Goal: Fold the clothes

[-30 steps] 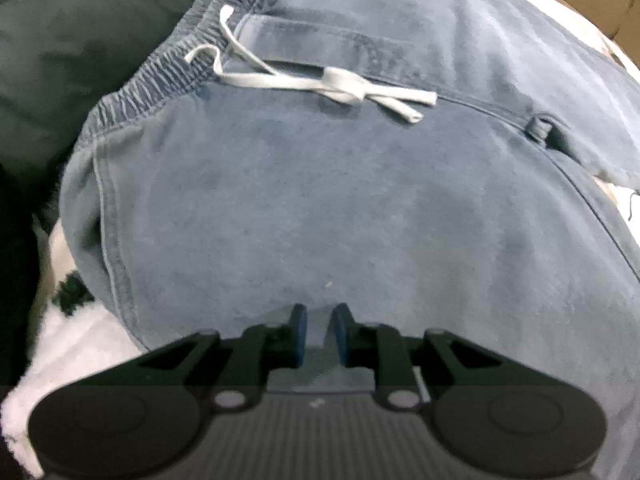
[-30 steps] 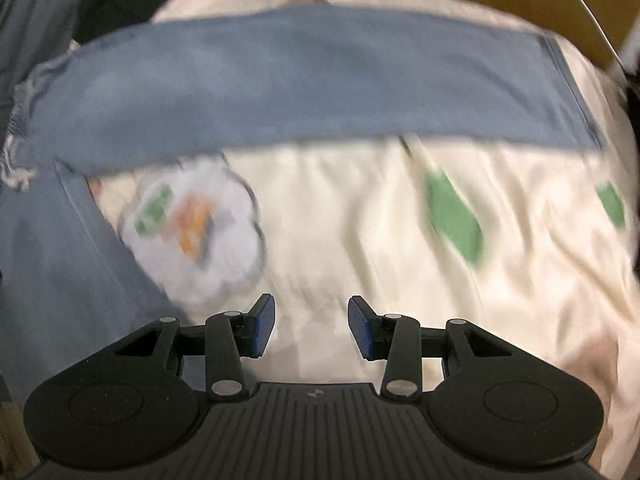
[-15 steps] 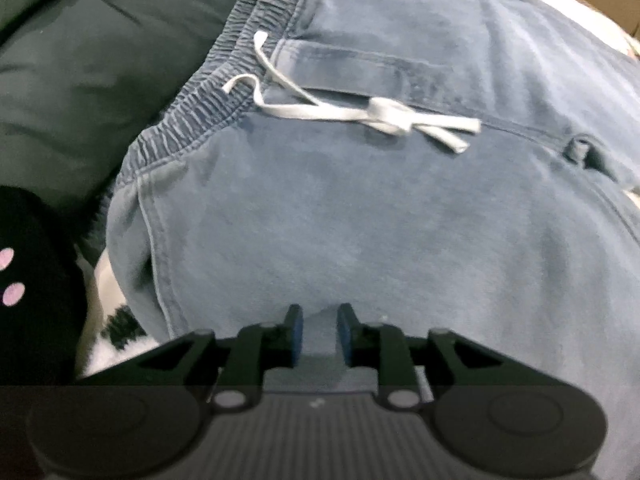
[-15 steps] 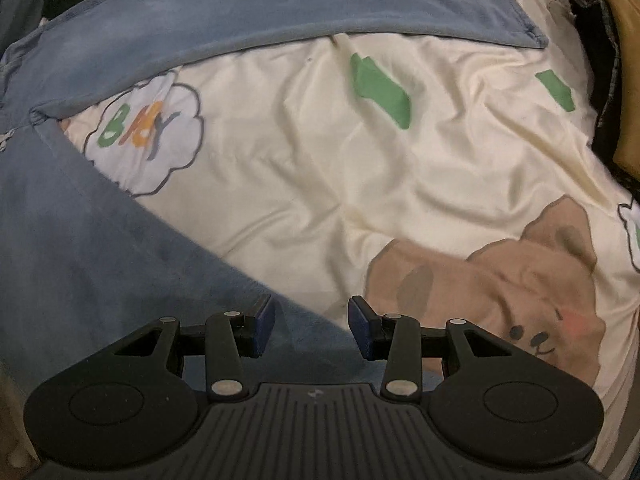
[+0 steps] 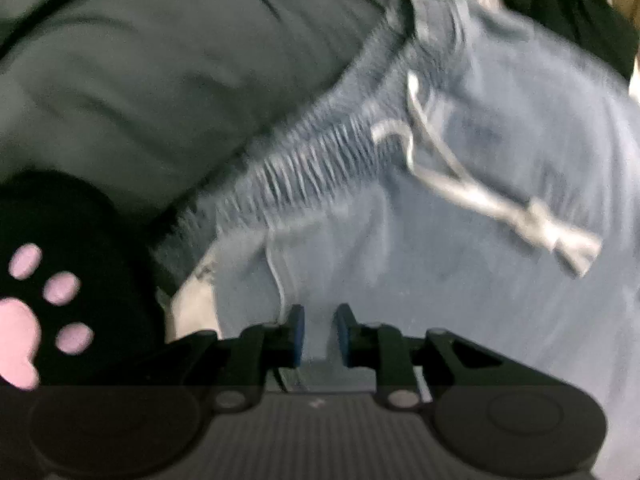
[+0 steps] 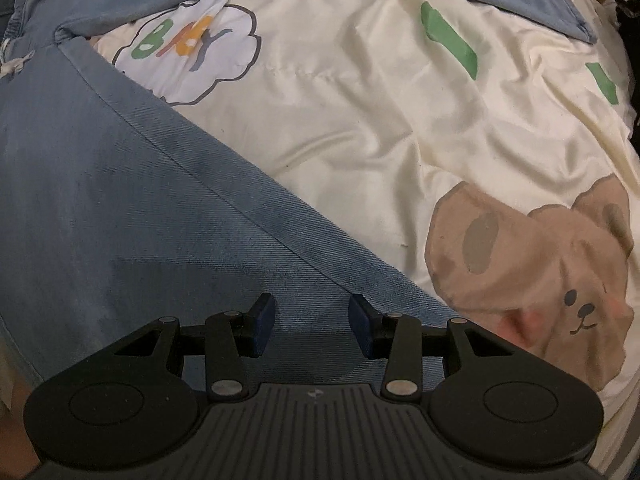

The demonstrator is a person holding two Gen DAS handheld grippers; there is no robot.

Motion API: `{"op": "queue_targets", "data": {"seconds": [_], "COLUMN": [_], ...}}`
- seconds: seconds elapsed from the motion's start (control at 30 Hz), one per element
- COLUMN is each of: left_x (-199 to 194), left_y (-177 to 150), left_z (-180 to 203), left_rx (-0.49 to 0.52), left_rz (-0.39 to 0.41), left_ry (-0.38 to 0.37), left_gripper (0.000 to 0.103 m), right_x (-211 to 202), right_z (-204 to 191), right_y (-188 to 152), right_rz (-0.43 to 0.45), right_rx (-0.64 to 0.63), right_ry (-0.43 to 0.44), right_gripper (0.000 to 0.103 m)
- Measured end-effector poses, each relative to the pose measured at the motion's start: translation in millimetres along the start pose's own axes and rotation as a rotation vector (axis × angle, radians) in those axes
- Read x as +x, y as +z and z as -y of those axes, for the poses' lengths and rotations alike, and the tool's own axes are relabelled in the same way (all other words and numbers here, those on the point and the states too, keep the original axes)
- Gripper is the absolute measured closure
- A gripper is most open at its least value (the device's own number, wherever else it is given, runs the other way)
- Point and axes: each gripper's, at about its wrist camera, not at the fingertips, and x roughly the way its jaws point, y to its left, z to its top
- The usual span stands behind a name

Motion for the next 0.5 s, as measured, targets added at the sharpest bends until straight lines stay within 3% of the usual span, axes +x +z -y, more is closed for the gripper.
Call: {"op": "queue_targets", "data": {"seconds": [0.13,0.5], "left_x": [-9.0,49.6], "left_y": [12.9,25.9], "left_z": [-15.1,-34.7], "left_rx": [-0.006,-0.098], "left_rz": [0.061,-0.041], "left_ry": [0.014,-0.035], "left_gripper": [0.082,0.084], "right_x": [-6.9,-10.8], "right_z": [-10.5,-42.7], "right_y": [0.7,9.2], "right_rz": [0.004,0.018], "right_rx": [-0.033,-0.107], "right_ry": [0.003,0.039], "right_gripper": [0.055,0.055]}}
